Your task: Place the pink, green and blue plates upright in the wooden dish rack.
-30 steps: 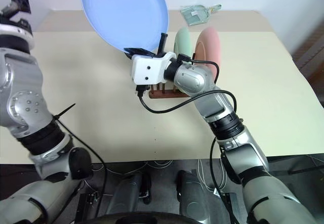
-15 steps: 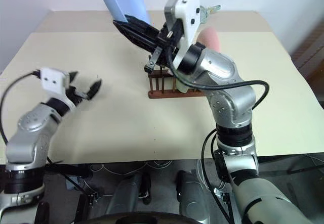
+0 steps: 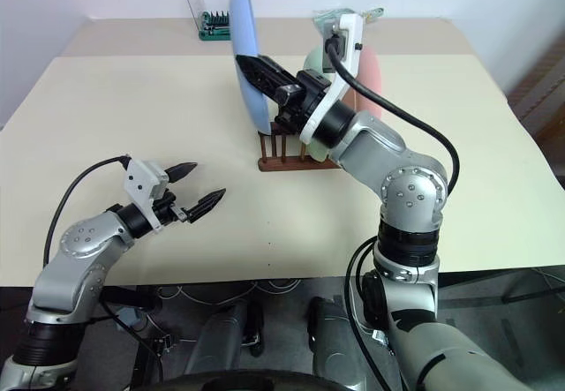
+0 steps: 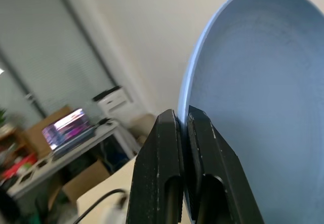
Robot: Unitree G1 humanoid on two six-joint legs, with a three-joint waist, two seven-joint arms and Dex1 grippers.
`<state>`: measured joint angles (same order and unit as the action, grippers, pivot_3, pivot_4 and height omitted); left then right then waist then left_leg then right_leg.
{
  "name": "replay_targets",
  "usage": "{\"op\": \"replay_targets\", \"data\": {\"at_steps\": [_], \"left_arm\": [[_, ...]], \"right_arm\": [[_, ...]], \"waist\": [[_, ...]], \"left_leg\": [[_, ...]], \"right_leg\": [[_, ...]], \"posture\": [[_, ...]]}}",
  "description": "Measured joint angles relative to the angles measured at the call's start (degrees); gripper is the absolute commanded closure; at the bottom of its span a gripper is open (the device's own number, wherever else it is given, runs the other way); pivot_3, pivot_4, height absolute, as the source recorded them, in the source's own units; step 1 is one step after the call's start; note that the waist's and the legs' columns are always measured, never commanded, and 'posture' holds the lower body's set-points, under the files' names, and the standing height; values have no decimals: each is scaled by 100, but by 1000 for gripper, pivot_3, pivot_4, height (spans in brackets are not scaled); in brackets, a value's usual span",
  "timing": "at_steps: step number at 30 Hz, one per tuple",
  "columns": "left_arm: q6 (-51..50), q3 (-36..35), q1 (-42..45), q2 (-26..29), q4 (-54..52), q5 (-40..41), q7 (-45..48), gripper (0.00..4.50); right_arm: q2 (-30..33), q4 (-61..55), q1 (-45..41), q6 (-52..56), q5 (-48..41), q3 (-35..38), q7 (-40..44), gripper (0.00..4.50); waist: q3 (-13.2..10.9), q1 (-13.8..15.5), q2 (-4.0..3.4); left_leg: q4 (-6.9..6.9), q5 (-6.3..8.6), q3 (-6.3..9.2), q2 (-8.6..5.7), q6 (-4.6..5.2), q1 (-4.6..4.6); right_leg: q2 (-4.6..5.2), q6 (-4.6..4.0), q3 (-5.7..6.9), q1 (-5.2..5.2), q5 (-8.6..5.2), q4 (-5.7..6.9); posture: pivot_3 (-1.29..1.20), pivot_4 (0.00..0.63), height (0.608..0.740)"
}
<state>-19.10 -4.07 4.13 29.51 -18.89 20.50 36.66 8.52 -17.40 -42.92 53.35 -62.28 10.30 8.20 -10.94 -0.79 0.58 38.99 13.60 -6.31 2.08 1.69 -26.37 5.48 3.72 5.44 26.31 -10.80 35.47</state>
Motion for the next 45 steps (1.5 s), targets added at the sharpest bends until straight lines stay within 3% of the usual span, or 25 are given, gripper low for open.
{"op": "replay_targets", "data": {"at_steps": [18, 19, 20, 27, 36, 45], "left_arm": [[-17, 2, -23, -147, -275, 151, -19, 39], [-18, 2, -24, -147, -275, 151, -19, 0], [-19, 2, -24, -147, -275, 151, -19, 0], [-23, 4, -24, -147, -277, 151, -14, 0], [-37, 30, -23, -147, -365, 172, -9, 0], [-55, 50, -33, -147, -376, 219, -27, 0]], "right_arm": [[-71, 697, -80, -26, -292, 65, -591, 4500], [-72, 717, -80, -27, -326, 78, -632, 3827], [-75, 748, -82, -27, -350, 95, -670, 3498], [-77, 834, -91, -28, -431, 147, -828, 40], [11, 806, -313, -73, -361, 133, -840, 40], [961, 369, -533, -109, 104, -26, -327, 40]], "waist": [[0, -3, -1], [0, -3, -1], [0, -3, -1], [0, -3, -1], [0, -1, -1], [-3, 12, -5]], "left_leg": [[0, -2, 0, 2, 3, 0], [0, -2, 0, 2, 3, 0], [0, -2, 0, 2, 3, 0], [0, -2, 0, 3, 3, 0], [0, -1, 0, 4, 3, 0], [0, 0, 0, 4, 6, -6]], "right_leg": [[-6, 15, 0, -2, 8, 0], [-6, 15, 0, -1, 8, 0], [-6, 15, 0, -2, 8, 0], [-6, 14, 0, -1, 7, -1], [-6, 5, 0, -1, 2, -2], [-6, 2, 0, 0, 0, -13]], "posture": [[0, 150, 740], [0, 150, 740], [0, 150, 740], [0, 150, 740], [0, 150, 740], [0, 150, 740]]}}
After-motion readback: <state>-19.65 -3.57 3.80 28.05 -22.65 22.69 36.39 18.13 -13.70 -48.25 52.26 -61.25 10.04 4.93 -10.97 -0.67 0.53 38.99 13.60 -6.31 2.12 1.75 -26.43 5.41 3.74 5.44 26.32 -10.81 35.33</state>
